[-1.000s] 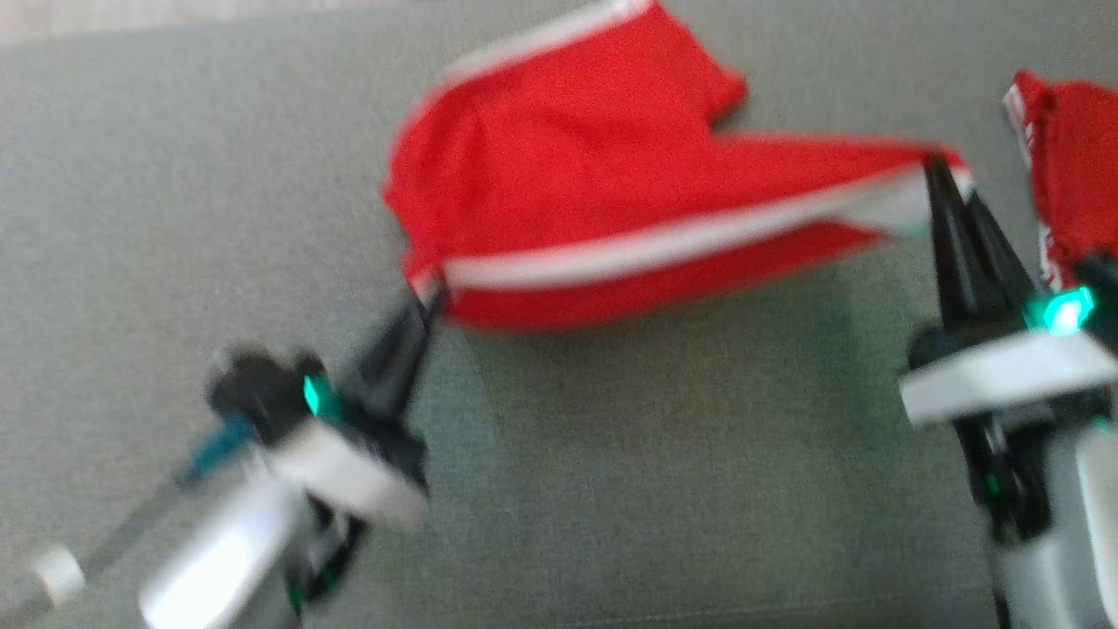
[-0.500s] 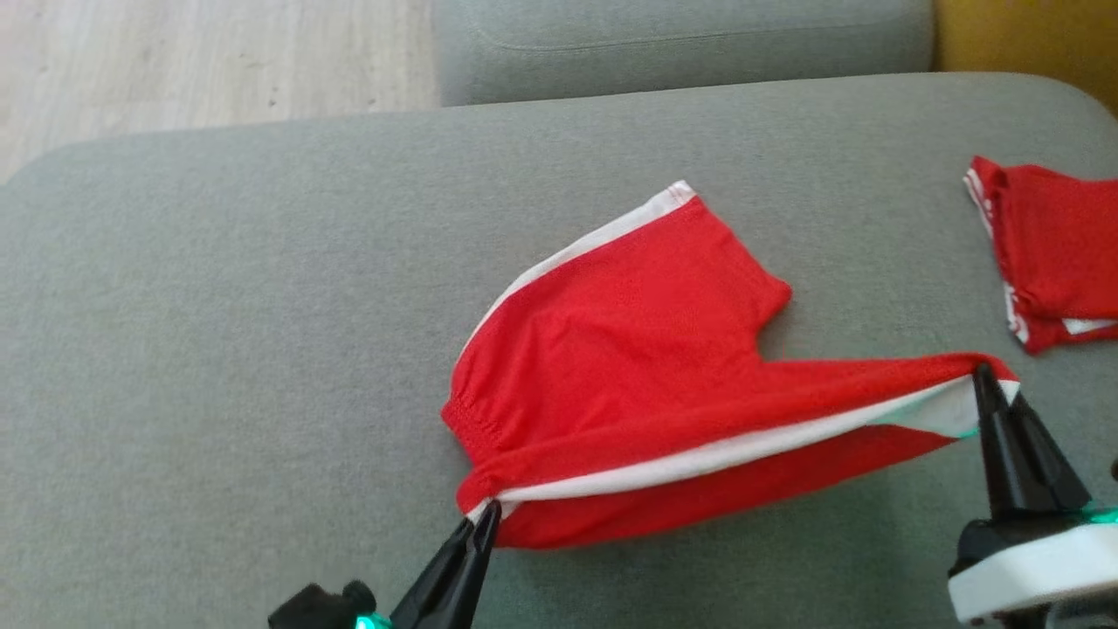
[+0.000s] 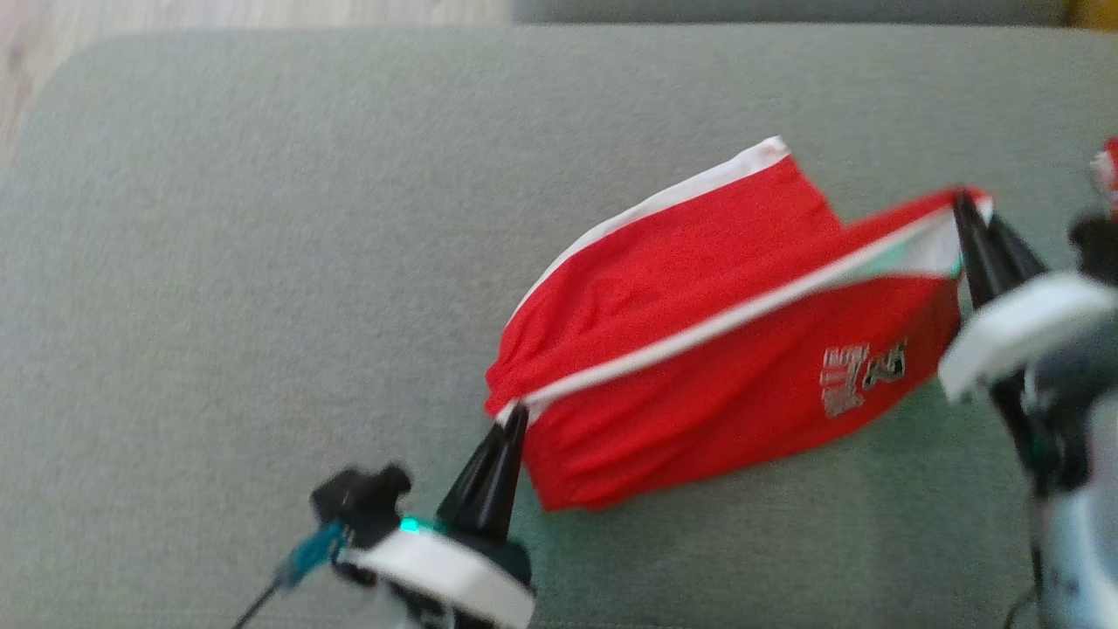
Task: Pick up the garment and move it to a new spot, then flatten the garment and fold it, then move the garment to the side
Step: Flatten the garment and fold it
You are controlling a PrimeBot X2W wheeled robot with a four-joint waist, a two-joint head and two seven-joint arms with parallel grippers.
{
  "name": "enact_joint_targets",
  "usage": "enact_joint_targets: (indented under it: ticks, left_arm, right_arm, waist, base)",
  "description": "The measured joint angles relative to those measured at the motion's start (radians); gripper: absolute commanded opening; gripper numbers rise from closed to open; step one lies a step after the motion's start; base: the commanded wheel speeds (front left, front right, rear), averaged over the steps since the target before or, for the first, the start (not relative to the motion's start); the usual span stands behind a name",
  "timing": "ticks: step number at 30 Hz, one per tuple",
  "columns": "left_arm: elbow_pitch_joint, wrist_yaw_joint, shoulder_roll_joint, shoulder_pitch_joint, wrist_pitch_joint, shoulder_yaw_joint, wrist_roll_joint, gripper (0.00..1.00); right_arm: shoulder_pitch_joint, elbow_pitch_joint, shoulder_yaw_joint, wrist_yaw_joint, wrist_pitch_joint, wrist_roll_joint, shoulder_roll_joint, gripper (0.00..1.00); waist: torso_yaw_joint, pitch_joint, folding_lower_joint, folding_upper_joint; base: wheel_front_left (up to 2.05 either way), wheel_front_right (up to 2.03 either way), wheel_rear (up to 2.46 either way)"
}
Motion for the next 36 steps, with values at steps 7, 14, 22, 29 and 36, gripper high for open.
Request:
enact_joint_targets:
  ticks: [7,14,22,29,36]
  left_arm:
    - [0.129,0.000,-0.096,-0.164,0.032,0.011,-0.020,0.00]
    - [0.226,-0.009,-0.146,-0.257,0.023,0.038,-0.022,0.00]
    - [0.284,-0.025,-0.167,-0.271,0.002,0.036,-0.022,0.89]
    - [0.271,-0.010,-0.150,-0.260,-0.019,0.034,-0.010,1.00]
    - [0.183,0.045,-0.036,-0.156,-0.032,0.035,0.044,1.00]
  right_arm:
    - [-0.299,0.298,0.081,0.000,0.051,0.039,-0.071,0.00]
    - [-0.488,0.528,0.146,0.000,0.044,0.049,-0.112,0.00]
    - [-0.568,0.699,0.220,0.000,-0.030,0.059,-0.117,1.00]
    - [-0.597,0.777,0.253,0.000,-0.126,0.097,-0.117,1.00]
    - [-0.591,0.809,0.309,0.000,-0.156,0.177,-0.156,1.00]
  waist:
    - [0.059,0.089,0.0001,0.0000]
    - [0.113,0.165,0.0000,0.0000]
    - [0.140,0.178,-0.0003,0.0000]
    - [0.121,0.144,-0.0002,0.0000]
    - [0.108,0.071,-0.0004,0.0000]
  base:
    - [0.00,0.00,0.00]
    - [0.00,0.00,0.00]
    - [0.00,0.00,0.00]
    - [0.00,0.00,0.00]
    - [0.00,0.00,0.00]
